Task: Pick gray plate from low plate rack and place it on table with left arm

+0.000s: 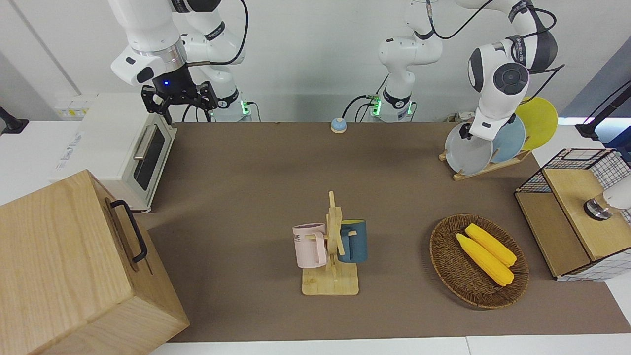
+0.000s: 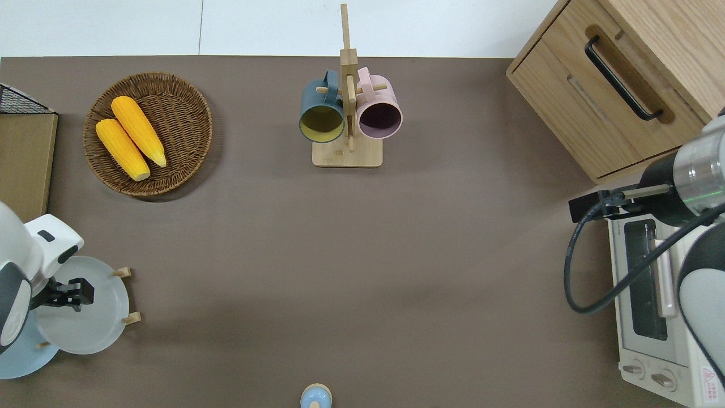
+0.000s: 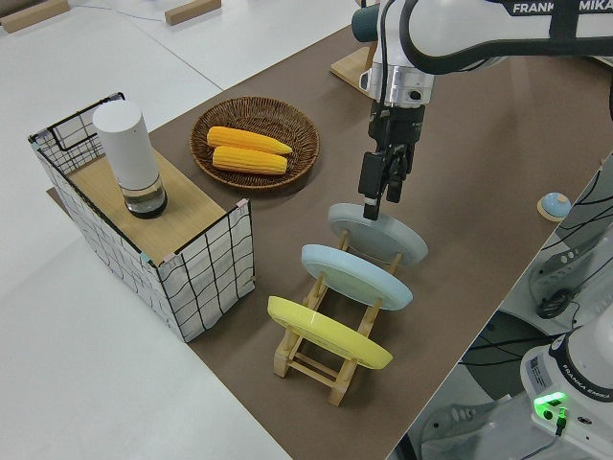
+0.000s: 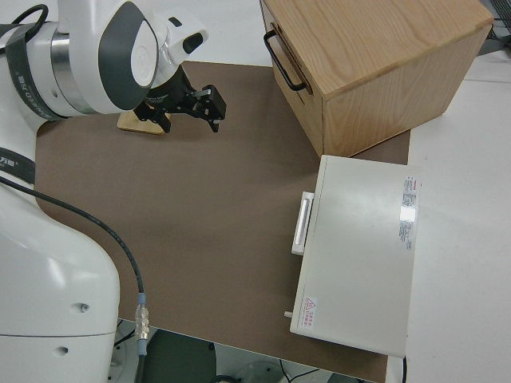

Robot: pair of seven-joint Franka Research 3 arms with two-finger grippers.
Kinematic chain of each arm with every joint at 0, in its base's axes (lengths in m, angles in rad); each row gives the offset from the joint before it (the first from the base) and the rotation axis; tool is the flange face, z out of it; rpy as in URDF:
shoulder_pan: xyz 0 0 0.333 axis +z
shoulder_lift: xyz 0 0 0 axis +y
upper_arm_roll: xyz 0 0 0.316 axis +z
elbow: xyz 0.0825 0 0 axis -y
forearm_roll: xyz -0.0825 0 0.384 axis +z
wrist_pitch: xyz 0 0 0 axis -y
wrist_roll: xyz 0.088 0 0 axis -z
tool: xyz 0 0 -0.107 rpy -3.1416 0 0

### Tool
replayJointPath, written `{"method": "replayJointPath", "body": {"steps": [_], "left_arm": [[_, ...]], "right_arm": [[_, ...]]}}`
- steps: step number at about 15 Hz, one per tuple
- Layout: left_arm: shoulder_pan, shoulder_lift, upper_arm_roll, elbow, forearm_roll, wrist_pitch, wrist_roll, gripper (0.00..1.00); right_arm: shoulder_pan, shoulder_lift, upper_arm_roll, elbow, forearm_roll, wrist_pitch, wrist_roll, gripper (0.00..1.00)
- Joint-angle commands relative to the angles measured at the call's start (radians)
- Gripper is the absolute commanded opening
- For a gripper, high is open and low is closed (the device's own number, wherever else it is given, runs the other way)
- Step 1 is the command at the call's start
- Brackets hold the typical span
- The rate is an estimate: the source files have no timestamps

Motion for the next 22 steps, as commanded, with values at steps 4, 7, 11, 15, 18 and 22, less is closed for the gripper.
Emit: {"method": "replayJointPath", "body": {"steps": [4,7,11,15,18,22], "left_arm": [[0.003,-0.040,0.025,-0.083,0.045,0.041,0.009,0.83],[0.003,-0.039,0.026,-0.082,0.042,0.041,0.000,0.43],[0.003,-0.039,0.026,-0.079,0.039,0.043,0.000,0.24],[-0.001,-0.045,0.026,-0.061,0.042,0.041,0.000,0.24],[-0.003,-0.057,0.026,-0.019,0.044,0.018,0.003,0.21],[-0.007,-0.065,0.026,0.012,0.042,-0.015,0.005,0.08]], "right_arm": [[-0.020,-0.001,0.017,0.009,-0.001,-0.014,0.012,0.983],[-0.020,-0.003,0.017,0.009,-0.001,-0.014,0.012,0.983],[-0.020,-0.001,0.017,0.009,-0.001,-0.014,0.012,0.983],[-0.020,-0.003,0.017,0.009,-0.001,-0.013,0.012,0.983],[-0.019,-0.003,0.017,0.009,-0.001,-0.014,0.012,0.983],[-0.019,-0.001,0.017,0.009,-0.001,-0.014,0.012,0.983]]}}
